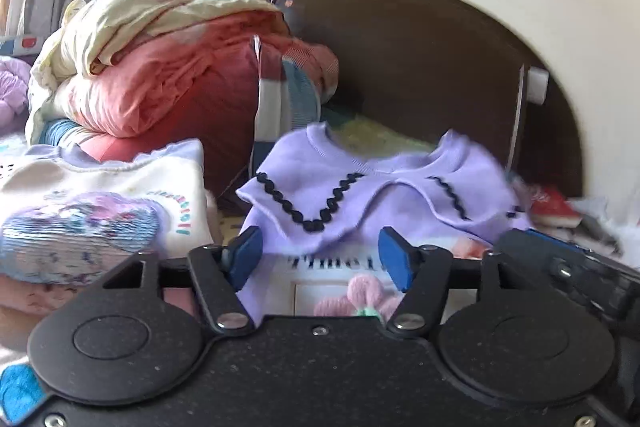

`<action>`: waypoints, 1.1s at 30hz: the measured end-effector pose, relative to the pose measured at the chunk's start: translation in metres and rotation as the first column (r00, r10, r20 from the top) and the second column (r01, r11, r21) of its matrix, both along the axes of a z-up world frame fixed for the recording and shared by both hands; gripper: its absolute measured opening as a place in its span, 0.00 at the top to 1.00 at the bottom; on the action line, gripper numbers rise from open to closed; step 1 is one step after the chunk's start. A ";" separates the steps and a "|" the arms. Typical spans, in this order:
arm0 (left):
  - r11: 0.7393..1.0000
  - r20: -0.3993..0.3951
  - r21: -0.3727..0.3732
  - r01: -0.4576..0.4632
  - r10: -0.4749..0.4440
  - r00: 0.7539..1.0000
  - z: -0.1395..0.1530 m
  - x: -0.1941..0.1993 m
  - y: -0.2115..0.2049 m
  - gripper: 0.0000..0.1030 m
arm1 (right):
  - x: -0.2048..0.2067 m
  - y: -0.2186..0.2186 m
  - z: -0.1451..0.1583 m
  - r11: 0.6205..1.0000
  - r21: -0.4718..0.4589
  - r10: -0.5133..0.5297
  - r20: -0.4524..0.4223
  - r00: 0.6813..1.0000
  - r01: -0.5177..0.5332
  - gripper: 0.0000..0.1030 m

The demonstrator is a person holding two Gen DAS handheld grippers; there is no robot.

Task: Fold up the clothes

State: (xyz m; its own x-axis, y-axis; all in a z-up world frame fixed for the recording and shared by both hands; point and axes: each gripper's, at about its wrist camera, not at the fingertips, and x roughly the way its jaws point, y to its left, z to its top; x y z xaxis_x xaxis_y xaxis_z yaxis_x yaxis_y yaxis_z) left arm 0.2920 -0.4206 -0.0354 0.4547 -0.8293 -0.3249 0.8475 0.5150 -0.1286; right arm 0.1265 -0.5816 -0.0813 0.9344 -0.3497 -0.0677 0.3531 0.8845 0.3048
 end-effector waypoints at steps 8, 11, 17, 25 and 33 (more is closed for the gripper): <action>0.997 -0.163 -0.034 -0.070 0.064 0.985 0.020 -0.043 0.068 0.14 | -0.045 0.033 0.036 0.989 0.147 0.025 -0.095 0.995 -0.011 0.04; 0.994 -0.250 -0.076 -0.082 0.061 0.966 0.031 -0.058 0.098 0.08 | -0.060 0.048 0.052 0.984 0.176 0.044 -0.112 0.993 -0.023 0.00; 0.989 -0.234 -0.088 -0.115 0.091 0.968 0.069 -0.097 0.136 0.00 | -0.083 0.077 0.078 0.979 0.206 0.043 -0.227 0.973 0.004 0.00; 0.972 -0.130 -0.034 -0.231 0.225 0.966 0.101 -0.152 0.153 0.00 | -0.113 0.099 0.102 0.981 0.184 0.003 -0.332 0.943 0.062 0.00; 0.961 -0.079 0.077 -0.266 0.272 0.959 0.105 -0.177 0.151 0.00 | -0.135 0.116 0.116 0.991 0.116 -0.020 -0.391 0.920 0.071 0.00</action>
